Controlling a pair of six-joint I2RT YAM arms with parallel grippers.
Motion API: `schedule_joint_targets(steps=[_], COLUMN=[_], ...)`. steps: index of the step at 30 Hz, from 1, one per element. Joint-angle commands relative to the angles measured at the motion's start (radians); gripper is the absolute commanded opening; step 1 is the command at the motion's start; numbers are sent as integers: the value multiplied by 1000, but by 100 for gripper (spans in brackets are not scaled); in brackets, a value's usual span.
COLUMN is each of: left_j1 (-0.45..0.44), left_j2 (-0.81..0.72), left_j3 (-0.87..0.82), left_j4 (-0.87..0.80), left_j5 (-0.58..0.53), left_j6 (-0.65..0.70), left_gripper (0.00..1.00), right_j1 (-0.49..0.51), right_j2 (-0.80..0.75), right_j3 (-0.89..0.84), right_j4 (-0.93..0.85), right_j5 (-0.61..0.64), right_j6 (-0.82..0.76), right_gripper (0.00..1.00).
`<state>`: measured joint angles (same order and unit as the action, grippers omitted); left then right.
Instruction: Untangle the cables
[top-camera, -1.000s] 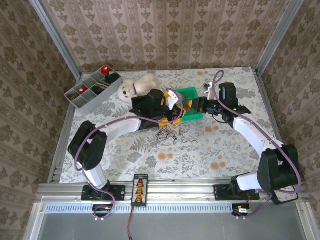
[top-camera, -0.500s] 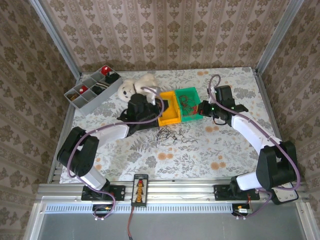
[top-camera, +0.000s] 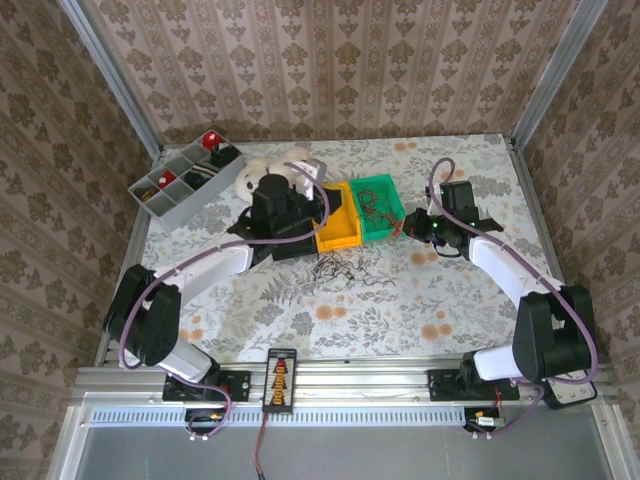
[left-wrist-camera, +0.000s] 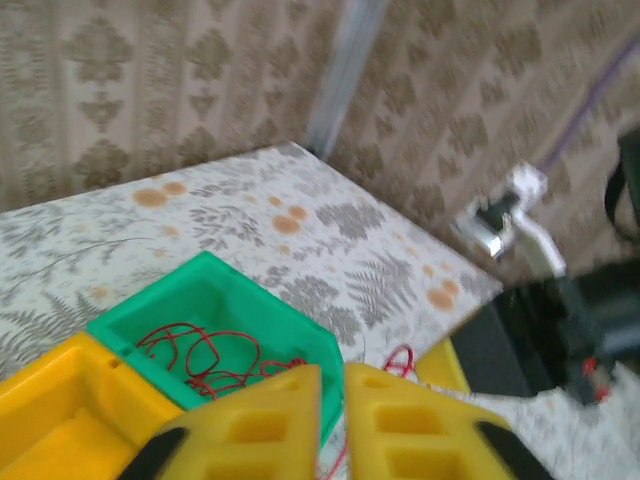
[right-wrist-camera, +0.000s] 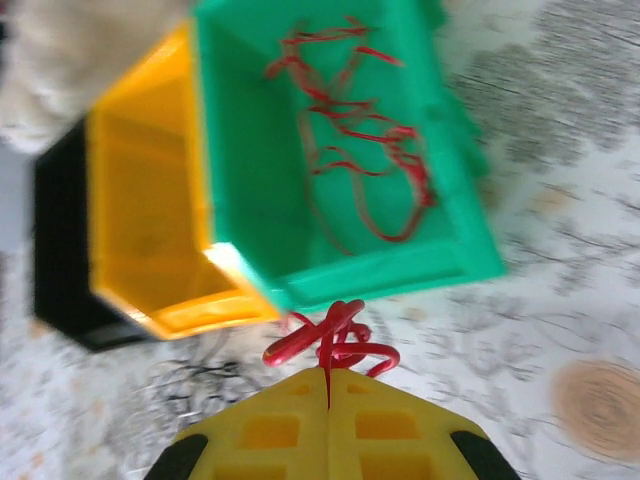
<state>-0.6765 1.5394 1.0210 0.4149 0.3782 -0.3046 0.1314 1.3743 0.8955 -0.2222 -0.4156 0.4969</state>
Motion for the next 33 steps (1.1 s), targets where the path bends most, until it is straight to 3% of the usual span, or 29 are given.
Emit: schedule_joint_targets(steps=[1, 4, 9, 18, 27, 33], left_j1=[-30, -35, -38, -41, -47, -54], left_j2=[47, 72, 92, 99, 122, 166], left_j3=[59, 89, 126, 172, 205, 241], left_j4=[-146, -144, -137, -234, -282, -324], left_j5=[117, 179, 254, 419, 421, 420], left_j6=[111, 100, 99, 126, 164, 193], left_gripper=[27, 40, 41, 34, 32, 17], right_j1=[2, 2, 2, 4, 28, 39], right_j2=[-67, -90, -97, -56, -33, -34], right_j3=[4, 15, 30, 80, 101, 112], right_j4=[107, 93, 97, 82, 89, 84], right_j5=[-223, -309, -431, -528, -582, -591], right_j6=[-33, -75, -87, -87, -70, -72], right_gripper=[6, 5, 6, 5, 5, 5])
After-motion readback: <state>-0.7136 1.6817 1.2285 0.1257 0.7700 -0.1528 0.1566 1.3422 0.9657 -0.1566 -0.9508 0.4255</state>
